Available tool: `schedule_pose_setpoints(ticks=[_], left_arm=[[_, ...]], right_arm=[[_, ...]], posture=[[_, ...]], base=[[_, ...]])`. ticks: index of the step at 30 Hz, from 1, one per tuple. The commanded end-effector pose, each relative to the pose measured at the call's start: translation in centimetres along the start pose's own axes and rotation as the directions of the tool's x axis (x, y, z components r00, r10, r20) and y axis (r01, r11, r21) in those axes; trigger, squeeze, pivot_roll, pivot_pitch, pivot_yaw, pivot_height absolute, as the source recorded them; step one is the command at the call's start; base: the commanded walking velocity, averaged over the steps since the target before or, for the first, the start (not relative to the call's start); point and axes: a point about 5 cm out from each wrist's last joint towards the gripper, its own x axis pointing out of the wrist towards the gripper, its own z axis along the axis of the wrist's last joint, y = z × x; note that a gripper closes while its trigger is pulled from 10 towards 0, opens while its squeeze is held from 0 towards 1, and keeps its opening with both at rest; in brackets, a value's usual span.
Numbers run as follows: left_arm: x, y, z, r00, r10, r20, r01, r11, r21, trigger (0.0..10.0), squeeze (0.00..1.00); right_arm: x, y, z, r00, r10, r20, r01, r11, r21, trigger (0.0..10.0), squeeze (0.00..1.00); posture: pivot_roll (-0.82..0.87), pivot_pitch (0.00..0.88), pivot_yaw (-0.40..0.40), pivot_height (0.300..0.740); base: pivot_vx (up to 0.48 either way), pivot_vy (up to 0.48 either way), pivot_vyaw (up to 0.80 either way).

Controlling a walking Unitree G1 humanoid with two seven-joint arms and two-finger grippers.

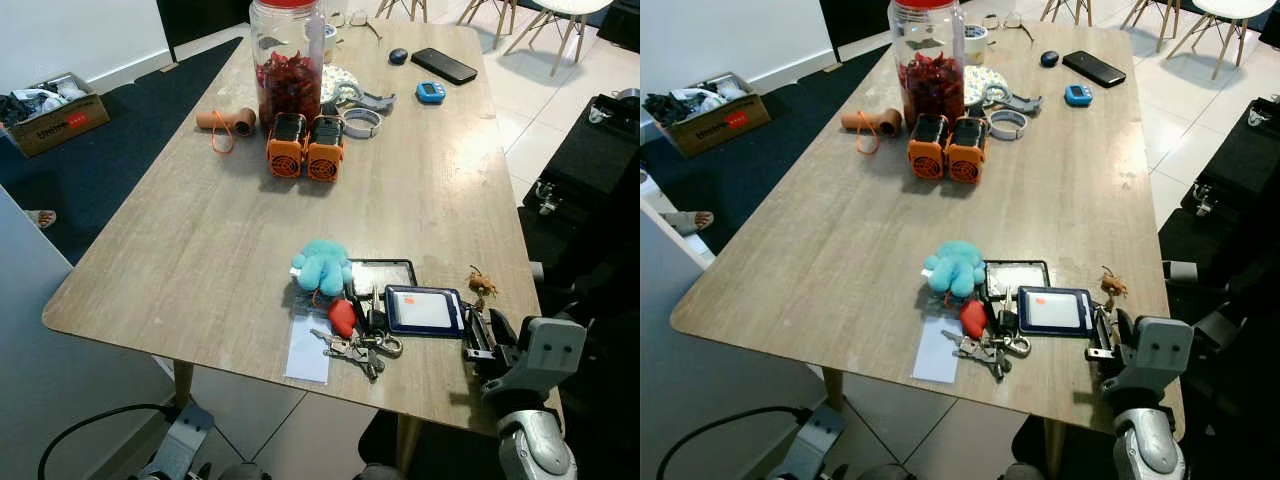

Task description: Hang keys on a hook

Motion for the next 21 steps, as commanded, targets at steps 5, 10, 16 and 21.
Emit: schedule_pose_setpoints(ticks=[5, 10, 16, 21], left_arm=[[-0.06, -0.34, -0.51, 1.0, -0.006, -0.025, 0.006, 1.0, 0.005, 10.0, 0.01], [-0.02, -0.36, -0.43, 1.0, -0.006, -0.024, 0.006, 1.0, 0.005, 10.0, 0.01], [0.01, -0.32, -0.34, 1.0, -0.005, -0.022, 0.005, 1.0, 0.0, 10.0, 0.01], [0.03, -0.3, -0.31, 1.0, -0.004, -0.023, 0.004, 1.0, -0.001, 10.0, 0.01]], right_arm=[[-0.53, -0.14, -0.71, 1.0, -0.007, -0.024, 0.007, 1.0, -0.002, 10.0, 0.0], [-0.41, -0.28, -0.76, 0.999, -0.021, -0.028, 0.02, 1.0, -0.006, 10.0, 0.0], [-0.11, -0.41, -0.48, 0.999, -0.031, -0.018, 0.031, 1.0, -0.003, 10.0, 0.0], [0.03, -0.48, -0.32, 0.999, -0.037, -0.011, 0.037, 0.999, -0.002, 10.0, 0.0]], posture=[[0.03, 0.093, 0.003, 0.74], [0.03, 0.095, 0.003, 0.74], [0.03, 0.099, 0.001, 0.74], [0.03, 0.099, 0.0, 0.74]], base=[[0.0, 0.0, 0.0], [0.0, 0.0, 0.0], [0.0, 0.0, 0.0], [0.0, 0.0, 0.0]])
